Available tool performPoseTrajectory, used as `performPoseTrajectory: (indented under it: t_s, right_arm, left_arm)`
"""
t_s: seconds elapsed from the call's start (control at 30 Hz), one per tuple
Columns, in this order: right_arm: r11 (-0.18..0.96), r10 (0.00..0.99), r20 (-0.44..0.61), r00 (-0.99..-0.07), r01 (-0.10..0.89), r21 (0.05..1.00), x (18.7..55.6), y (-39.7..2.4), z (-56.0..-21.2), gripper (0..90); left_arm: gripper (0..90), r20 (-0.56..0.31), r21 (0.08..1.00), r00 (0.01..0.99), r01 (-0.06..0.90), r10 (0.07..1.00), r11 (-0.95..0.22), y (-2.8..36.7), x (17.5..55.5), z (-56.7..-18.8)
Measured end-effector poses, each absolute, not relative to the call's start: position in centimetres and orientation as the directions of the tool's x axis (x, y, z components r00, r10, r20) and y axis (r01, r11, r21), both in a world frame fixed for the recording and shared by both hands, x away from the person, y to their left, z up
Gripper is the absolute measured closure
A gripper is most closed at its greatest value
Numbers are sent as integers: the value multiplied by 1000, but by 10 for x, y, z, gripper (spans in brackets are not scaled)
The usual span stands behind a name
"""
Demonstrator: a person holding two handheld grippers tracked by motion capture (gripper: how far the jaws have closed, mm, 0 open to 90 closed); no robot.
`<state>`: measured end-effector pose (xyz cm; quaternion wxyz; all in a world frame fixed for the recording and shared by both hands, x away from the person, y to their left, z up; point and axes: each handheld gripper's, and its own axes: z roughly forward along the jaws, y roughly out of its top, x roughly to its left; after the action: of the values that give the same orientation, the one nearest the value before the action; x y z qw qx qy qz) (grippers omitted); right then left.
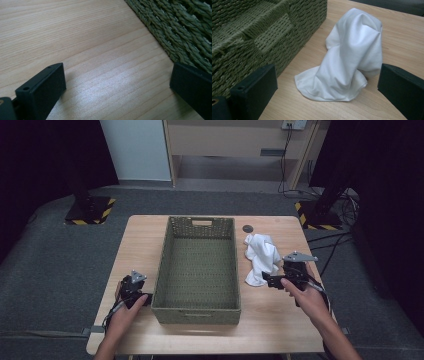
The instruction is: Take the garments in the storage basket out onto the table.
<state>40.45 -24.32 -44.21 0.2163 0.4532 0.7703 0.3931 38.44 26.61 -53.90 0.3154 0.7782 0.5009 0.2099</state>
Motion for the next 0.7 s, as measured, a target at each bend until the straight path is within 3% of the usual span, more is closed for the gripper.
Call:
performPoseTrajectory:
  t_s: [0.7]
  right_arm:
    - [288, 851, 38, -523, 527, 800, 376, -239, -458, 22]
  left_arm:
    - [0, 11, 701, 410, 647, 912, -299, 266, 384, -539]
